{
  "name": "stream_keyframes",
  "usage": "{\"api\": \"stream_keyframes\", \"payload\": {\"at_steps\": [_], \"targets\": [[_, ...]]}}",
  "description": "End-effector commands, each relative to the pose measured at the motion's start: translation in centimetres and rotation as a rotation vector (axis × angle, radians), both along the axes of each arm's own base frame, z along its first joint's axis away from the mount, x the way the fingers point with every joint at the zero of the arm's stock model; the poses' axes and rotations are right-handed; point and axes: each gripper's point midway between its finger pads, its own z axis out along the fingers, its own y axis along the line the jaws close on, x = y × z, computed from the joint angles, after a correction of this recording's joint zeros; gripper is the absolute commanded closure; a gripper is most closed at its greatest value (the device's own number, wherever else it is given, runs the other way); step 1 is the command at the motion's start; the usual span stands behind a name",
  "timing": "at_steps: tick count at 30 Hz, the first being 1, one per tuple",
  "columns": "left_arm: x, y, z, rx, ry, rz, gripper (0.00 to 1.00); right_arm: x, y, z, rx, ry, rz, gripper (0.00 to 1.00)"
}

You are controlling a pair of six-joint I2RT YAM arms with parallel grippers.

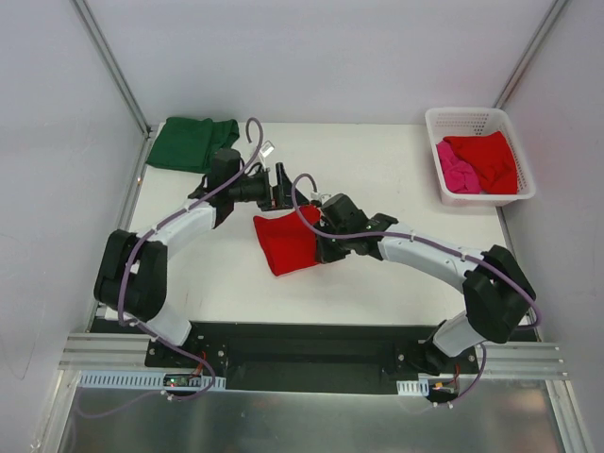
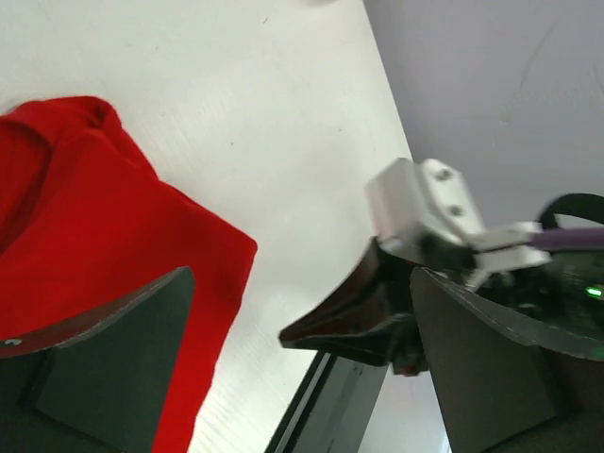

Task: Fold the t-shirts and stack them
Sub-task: Fold the tshirt

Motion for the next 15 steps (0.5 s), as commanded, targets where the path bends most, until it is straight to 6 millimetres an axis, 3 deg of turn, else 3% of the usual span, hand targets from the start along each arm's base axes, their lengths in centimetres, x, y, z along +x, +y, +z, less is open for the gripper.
{"api": "stream_keyframes", "payload": {"at_steps": [1, 5, 8, 10, 15], "targets": [[-1.1, 1.2, 2.3, 0.022, -0.047, 0.037, 0.01, 0.8, 0.4, -0.7, -0.006, -0.009, -0.011, 0.94], [-2.0, 3.3, 0.7, 0.117, -0.054, 0.151, 0.01, 1.1, 1.1, -0.9, -0.003, 0.004, -0.005, 0.77], [-2.7, 5.9, -2.0, 0.229, -0.024, 0.283, 0.01, 1.5, 1.3, -0.8, -0.003, 0.004, -0.008, 0.67], [-2.8, 7.9, -3.7, 0.315, -0.01, 0.385, 0.01, 1.7, 1.3, -0.7, -0.012, 0.003, -0.012, 0.65], [-4.6, 11.0, -4.2, 0.418, -0.014, 0.486, 0.01, 2.5, 0.8, 0.4, -0.023, -0.035, -0.037, 0.6]]}}
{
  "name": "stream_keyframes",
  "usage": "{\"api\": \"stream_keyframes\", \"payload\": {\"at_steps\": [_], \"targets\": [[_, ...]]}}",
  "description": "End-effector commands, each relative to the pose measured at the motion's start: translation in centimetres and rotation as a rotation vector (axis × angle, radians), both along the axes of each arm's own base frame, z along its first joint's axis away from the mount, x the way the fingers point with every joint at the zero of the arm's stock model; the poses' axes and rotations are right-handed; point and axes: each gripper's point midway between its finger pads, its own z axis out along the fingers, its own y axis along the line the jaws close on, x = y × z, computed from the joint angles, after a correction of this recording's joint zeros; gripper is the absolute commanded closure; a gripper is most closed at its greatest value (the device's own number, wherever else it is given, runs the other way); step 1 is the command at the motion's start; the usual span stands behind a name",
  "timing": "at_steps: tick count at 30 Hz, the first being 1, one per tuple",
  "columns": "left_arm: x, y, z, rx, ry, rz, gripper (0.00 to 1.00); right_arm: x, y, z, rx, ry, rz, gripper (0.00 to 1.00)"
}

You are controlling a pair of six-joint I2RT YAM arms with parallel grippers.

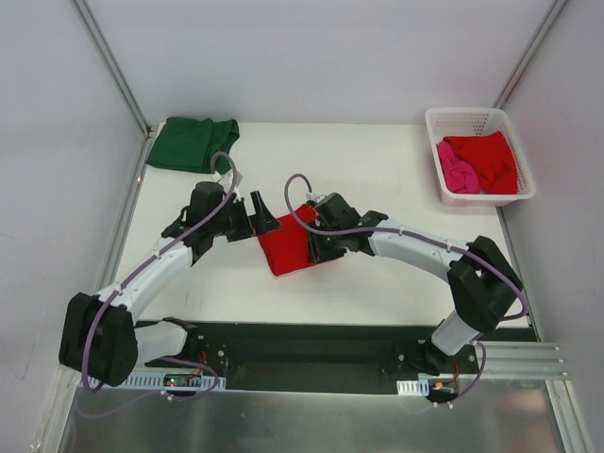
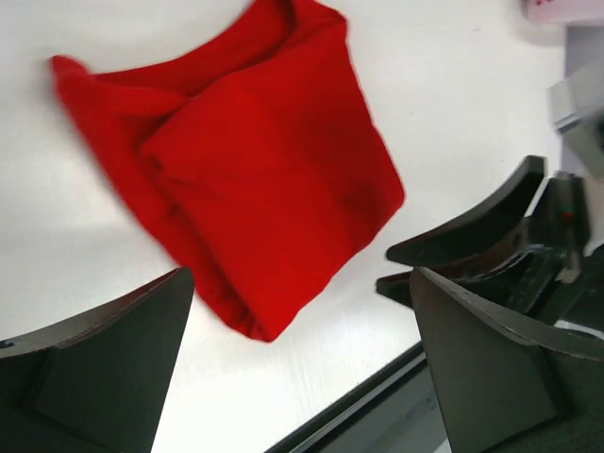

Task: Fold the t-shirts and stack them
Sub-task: Fold the tshirt

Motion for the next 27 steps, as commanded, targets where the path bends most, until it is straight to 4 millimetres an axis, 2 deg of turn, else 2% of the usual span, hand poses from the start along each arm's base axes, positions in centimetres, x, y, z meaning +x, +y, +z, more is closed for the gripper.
{"api": "stream_keyframes", "payload": {"at_steps": [1, 5, 9, 10, 14, 15, 17, 21, 25, 27], "targets": [[-0.3, 4.1, 0.0, 0.148, -0.049, 0.163, 0.01, 2.0, 0.1, 2.6, 0.014, -0.073, -0.038, 0.59], [-0.9, 5.1, -0.1, 0.177, -0.049, 0.191, 0.01, 2.6, -0.1, 2.5, 0.009, -0.069, -0.055, 0.58], [-1.3, 5.3, -0.5, 0.179, -0.038, 0.202, 0.01, 3.1, 0.9, 2.6, 0.034, -0.073, -0.032, 0.61], [-1.4, 5.3, -0.6, 0.18, -0.035, 0.204, 0.01, 3.3, 1.2, 2.8, 0.045, -0.078, -0.02, 0.65], [-1.5, 5.3, -1.0, 0.182, -0.02, 0.202, 0.01, 3.5, 3.0, 4.8, 0.118, -0.086, 0.038, 0.96], [-1.4, 5.3, -1.0, 0.184, -0.02, 0.201, 0.01, 3.5, 3.3, 5.1, 0.126, -0.088, 0.051, 0.99], [-1.3, 5.3, -1.1, 0.189, -0.017, 0.202, 0.01, 3.3, 4.0, 6.3, 0.164, -0.091, 0.09, 0.99], [-1.2, 5.4, -1.3, 0.197, -0.009, 0.204, 0.01, 2.3, 4.9, 7.5, 0.213, -0.066, 0.149, 0.99], [-1.2, 5.3, -1.9, 0.2, 0.012, 0.2, 0.01, 1.5, 5.5, 6.6, 0.242, -0.027, 0.192, 0.99], [-1.1, 5.3, -2.0, 0.203, 0.014, 0.203, 0.01, 1.5, 6.1, 5.3, 0.247, -0.007, 0.218, 0.99]]}}
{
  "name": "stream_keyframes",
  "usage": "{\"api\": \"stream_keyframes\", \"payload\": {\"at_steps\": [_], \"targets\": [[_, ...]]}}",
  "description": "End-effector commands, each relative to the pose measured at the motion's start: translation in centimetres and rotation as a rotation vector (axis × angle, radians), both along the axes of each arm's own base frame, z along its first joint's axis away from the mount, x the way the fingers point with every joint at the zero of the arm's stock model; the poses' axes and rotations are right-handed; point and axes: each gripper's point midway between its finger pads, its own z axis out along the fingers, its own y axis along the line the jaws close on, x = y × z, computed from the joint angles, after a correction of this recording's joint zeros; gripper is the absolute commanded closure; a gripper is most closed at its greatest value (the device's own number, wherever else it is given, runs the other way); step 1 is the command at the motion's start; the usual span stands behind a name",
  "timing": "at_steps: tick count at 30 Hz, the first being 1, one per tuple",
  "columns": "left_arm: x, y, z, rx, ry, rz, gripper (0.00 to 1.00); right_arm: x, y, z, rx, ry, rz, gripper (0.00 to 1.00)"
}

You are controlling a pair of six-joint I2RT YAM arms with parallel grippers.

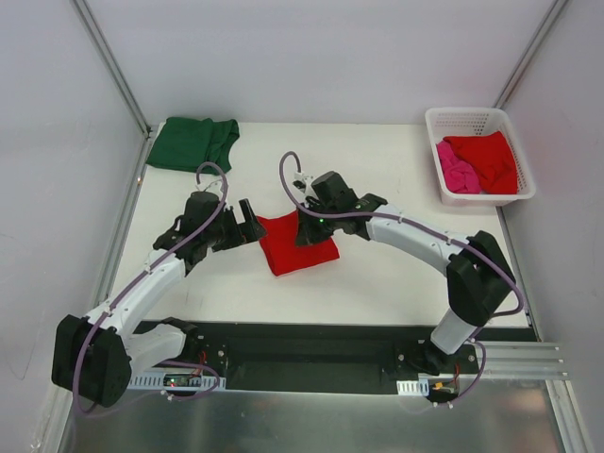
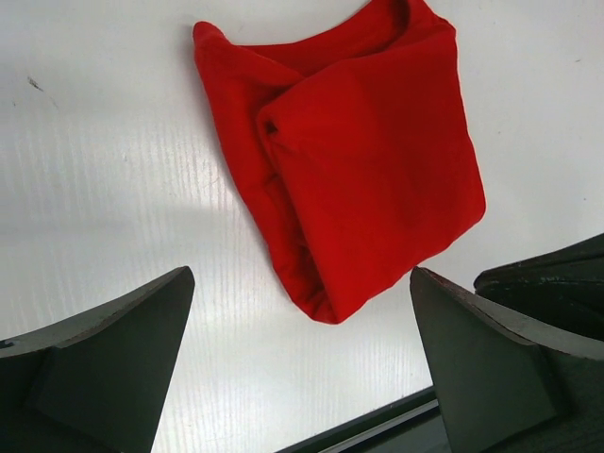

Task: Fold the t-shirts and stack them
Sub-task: Fold the tshirt

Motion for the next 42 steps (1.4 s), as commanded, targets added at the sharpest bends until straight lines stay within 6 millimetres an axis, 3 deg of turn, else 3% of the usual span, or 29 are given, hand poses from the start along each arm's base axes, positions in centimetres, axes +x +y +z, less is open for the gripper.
{"api": "stream_keyframes", "payload": {"at_steps": [1, 2, 5, 6, 7, 9, 14, 20, 35, 42], "targets": [[0.5, 0.4, -0.1, 0.019, -0.004, 0.014, 0.01, -0.6, 2.2, -0.3, 0.076, 0.027, 0.111, 0.99], [0.5, 0.4, -0.1, 0.023, -0.004, 0.011, 0.01, -0.6, 2.5, -1.5, 0.066, 0.053, 0.126, 0.99], [0.5, 0.5, -0.2, 0.029, -0.006, 0.008, 0.01, -0.2, 3.6, -2.3, 0.087, 0.058, 0.17, 0.99], [0.6, 0.5, -0.1, 0.031, -0.01, 0.011, 0.01, -0.1, 3.9, -3.9, 0.065, 0.081, 0.178, 0.99], [0.5, 0.6, -0.2, 0.033, -0.008, 0.012, 0.01, 0.2, 4.5, -3.8, 0.078, 0.078, 0.199, 0.99], [0.6, 0.7, -0.4, 0.04, -0.005, 0.015, 0.01, 0.5, 4.8, -5.6, 0.061, 0.117, 0.209, 0.99], [0.6, 0.8, -0.9, 0.05, 0.011, 0.017, 0.01, 2.3, 5.4, -7.7, 0.049, 0.149, 0.191, 0.99], [0.8, 0.7, -1.3, 0.06, 0.027, 0.015, 0.01, 4.7, 3.6, -10.2, -0.03, 0.163, 0.082, 0.99], [1.0, 0.6, -2.0, 0.071, 0.05, 0.008, 0.01, 6.9, -1.6, -13.2, -0.186, 0.173, -0.056, 0.99], [0.9, 0.7, -2.2, 0.073, 0.052, 0.006, 0.01, 8.2, -2.5, -13.3, -0.202, 0.168, -0.069, 0.99]]}}
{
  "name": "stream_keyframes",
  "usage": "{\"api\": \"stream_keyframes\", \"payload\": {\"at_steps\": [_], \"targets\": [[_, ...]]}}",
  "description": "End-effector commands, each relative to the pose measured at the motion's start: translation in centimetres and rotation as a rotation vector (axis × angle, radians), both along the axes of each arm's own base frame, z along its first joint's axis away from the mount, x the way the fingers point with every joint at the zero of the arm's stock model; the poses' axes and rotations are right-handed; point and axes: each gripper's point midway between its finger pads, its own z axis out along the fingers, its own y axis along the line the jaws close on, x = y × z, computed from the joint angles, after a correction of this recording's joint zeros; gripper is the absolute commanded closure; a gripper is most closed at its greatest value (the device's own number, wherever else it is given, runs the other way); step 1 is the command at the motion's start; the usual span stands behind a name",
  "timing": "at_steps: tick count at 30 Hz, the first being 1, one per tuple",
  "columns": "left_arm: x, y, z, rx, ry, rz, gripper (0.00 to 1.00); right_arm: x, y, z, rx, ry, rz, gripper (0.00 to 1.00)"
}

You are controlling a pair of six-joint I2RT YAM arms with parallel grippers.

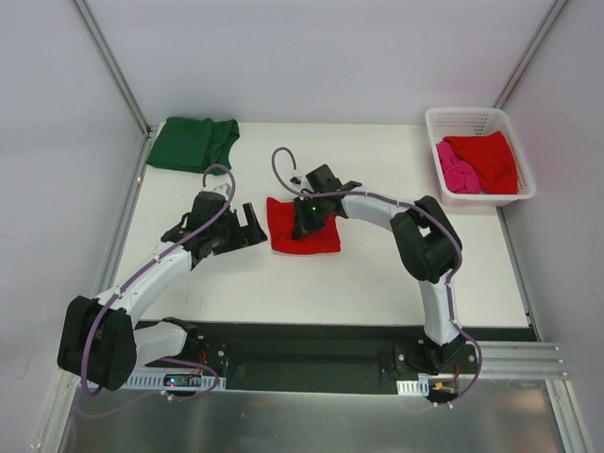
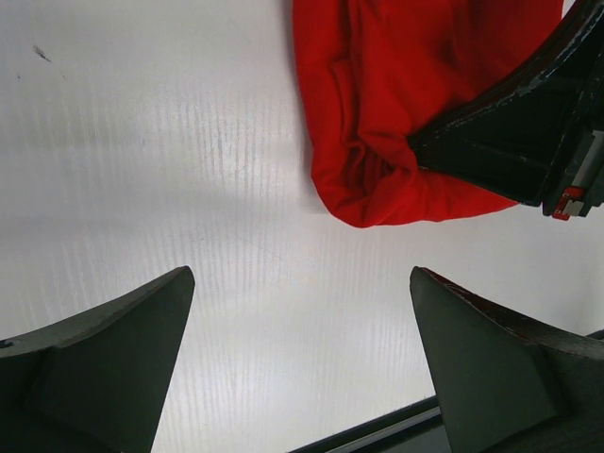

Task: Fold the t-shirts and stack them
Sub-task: Fold the tshirt

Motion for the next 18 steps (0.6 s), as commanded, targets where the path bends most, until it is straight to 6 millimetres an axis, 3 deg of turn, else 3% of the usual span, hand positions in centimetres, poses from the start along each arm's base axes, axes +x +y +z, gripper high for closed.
{"api": "stream_keyframes", "payload": {"at_steps": [1, 9, 18], "targets": [[0.8, 0.4, 0.8, 0.02, -0.039, 0.0, 0.01, 1.4, -4.1, -3.7, -0.176, 0.003, -0.052, 0.99], [0.8, 0.4, 1.2, 0.012, -0.051, 0.003, 0.01, -0.3, -3.3, 0.9, -0.107, -0.025, -0.012, 0.99], [0.5, 0.2, 1.5, -0.003, -0.055, 0.0, 0.01, -3.7, -2.6, 1.9, -0.057, 0.009, 0.103, 0.99]]}}
